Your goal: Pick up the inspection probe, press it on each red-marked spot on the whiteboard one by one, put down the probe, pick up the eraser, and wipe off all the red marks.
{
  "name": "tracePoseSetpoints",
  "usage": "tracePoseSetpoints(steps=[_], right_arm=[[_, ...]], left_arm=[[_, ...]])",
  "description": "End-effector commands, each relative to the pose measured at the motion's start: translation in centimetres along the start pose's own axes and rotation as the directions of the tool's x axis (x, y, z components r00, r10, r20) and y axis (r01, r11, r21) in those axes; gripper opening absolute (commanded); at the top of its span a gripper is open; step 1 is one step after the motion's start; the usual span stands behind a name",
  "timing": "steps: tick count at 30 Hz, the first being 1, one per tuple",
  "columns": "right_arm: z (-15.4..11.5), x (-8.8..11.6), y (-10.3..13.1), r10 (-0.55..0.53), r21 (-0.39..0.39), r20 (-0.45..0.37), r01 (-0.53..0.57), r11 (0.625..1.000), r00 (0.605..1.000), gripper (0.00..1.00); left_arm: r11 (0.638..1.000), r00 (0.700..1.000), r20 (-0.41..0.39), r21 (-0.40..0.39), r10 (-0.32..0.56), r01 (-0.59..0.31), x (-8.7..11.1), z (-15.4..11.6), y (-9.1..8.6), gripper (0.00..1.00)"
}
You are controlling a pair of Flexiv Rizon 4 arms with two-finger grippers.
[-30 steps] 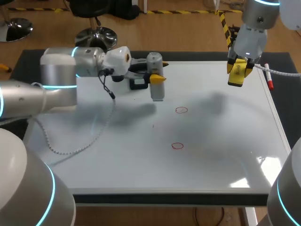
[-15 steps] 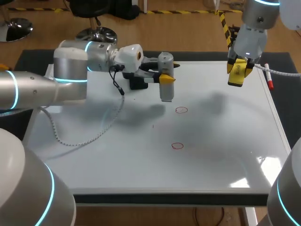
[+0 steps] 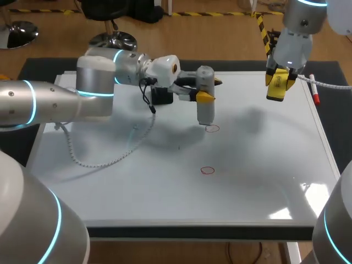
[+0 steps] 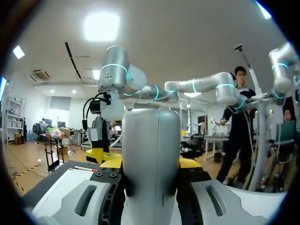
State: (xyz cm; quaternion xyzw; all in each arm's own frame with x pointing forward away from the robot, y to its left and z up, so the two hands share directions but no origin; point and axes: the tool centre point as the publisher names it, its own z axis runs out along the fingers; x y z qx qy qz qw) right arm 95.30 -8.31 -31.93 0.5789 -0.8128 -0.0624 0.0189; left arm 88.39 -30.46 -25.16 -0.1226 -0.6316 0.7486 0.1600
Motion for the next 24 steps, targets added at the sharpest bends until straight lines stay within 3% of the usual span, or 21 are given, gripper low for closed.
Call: tracePoseSetpoints(steps=[1, 24], right_arm=[[-0.1, 0.1, 0.0, -0.002, 0.003, -0.001, 0.002, 1.000, 1.000, 0.00], [-0.1, 0.1, 0.0, -0.002, 0.003, -0.001, 0.002, 1.000, 1.000, 0.00]], left_arm=[[1.000, 0.999, -0.033, 0.005, -0.004, 0.005, -0.5, 0.4, 0.4, 0.00], [1.000, 0.997, -0.071, -0.004, -0.029, 0.029, -0.3, 2.0, 2.0, 0.00]])
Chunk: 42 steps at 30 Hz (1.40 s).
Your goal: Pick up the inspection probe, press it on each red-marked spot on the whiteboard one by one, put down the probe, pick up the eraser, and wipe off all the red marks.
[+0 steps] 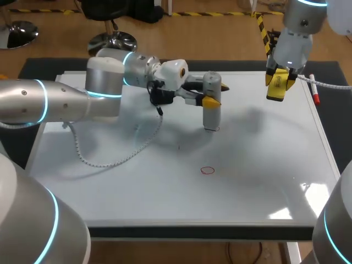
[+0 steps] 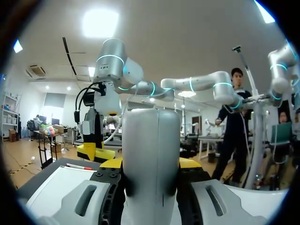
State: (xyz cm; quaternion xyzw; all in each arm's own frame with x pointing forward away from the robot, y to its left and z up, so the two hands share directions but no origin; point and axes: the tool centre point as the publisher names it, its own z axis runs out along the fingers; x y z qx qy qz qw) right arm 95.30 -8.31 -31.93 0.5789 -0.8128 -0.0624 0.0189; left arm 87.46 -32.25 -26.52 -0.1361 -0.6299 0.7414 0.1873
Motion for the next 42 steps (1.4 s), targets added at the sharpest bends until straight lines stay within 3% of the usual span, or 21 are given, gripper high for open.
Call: tracePoseSetpoints(steps=[1, 42], right_arm=[[-0.1, 0.1, 0.0, -0.002, 0.003, -0.001, 0.002, 1.000, 1.000, 0.00], [-0.1, 0.1, 0.0, -0.002, 0.003, -0.001, 0.002, 1.000, 1.000, 0.00]], left_arm=[[1.000, 1.000, -0.015, 0.000, -0.004, 0.004, -0.4, 0.3, 0.3, 0.00], [0.999, 0.999, -0.026, -0.002, -0.038, 0.038, -0.3, 0.7, 2.5, 0.00]])
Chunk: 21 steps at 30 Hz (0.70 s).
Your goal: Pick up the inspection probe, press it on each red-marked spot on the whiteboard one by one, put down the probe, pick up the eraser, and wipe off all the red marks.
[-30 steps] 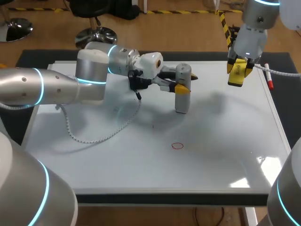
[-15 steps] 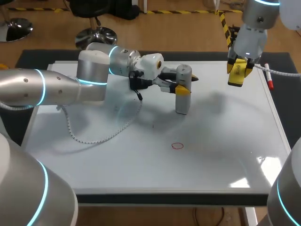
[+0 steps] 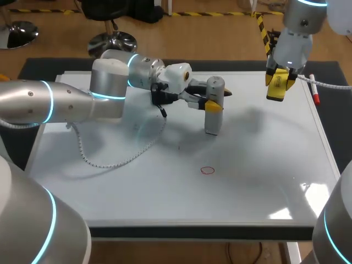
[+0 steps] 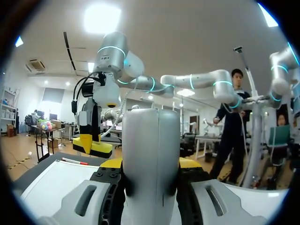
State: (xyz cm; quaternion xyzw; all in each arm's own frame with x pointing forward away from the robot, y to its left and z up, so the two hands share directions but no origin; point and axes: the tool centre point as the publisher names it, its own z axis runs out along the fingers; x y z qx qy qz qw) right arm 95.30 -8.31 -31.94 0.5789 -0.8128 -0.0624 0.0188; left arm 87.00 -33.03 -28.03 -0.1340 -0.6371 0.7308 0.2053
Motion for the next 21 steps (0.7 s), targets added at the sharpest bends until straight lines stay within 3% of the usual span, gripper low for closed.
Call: tracePoseSetpoints(steps=[1, 21], right_arm=[[-0.10, 0.11, 0.02, -0.002, 0.003, -0.001, 0.002, 1.000, 1.000, 0.00], [-0.10, 0.11, 0.02, -0.002, 0.003, -0.001, 0.002, 1.000, 1.000, 0.00]], left_arm=[[1.000, 1.000, -0.007, 0.017, -0.003, 0.003, -0.29, 0.06, 0.87, 0.00], [0.999, 1.000, -0.007, 0.023, -0.023, 0.023, -0.04, 0.27, 1.60, 0.00]])
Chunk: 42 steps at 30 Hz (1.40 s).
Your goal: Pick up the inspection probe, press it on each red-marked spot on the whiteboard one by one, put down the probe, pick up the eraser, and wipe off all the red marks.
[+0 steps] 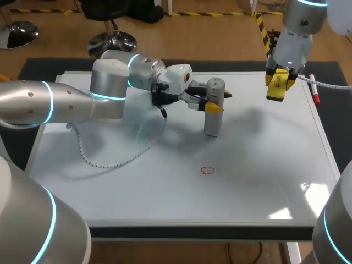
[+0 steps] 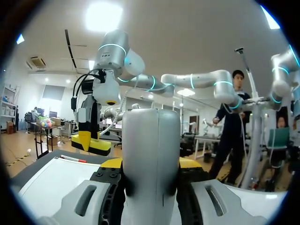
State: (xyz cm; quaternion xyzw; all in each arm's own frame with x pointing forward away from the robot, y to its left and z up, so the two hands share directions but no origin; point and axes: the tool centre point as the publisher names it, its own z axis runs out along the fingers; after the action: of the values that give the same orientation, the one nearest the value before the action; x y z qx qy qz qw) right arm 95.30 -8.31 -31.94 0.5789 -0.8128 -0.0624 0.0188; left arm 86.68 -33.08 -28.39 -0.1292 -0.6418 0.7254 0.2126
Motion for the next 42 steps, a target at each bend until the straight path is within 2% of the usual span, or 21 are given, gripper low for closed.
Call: tracePoseSetpoints(steps=[1, 42], right_arm=[[-0.1, 0.1, 0.0, -0.002, 0.003, -0.001, 0.002, 1.000, 1.000, 0.00], [-0.1, 0.1, 0.0, -0.002, 0.003, -0.001, 0.002, 1.000, 1.000, 0.00]], left_arm=[[0.999, 1.000, -0.005, 0.032, -0.003, 0.003, -0.3, 0.2, 1.2, 0.00], [0.999, 1.000, 0.003, 0.041, -0.025, 0.025, -0.2, 0.3, 2.8, 0.00]])
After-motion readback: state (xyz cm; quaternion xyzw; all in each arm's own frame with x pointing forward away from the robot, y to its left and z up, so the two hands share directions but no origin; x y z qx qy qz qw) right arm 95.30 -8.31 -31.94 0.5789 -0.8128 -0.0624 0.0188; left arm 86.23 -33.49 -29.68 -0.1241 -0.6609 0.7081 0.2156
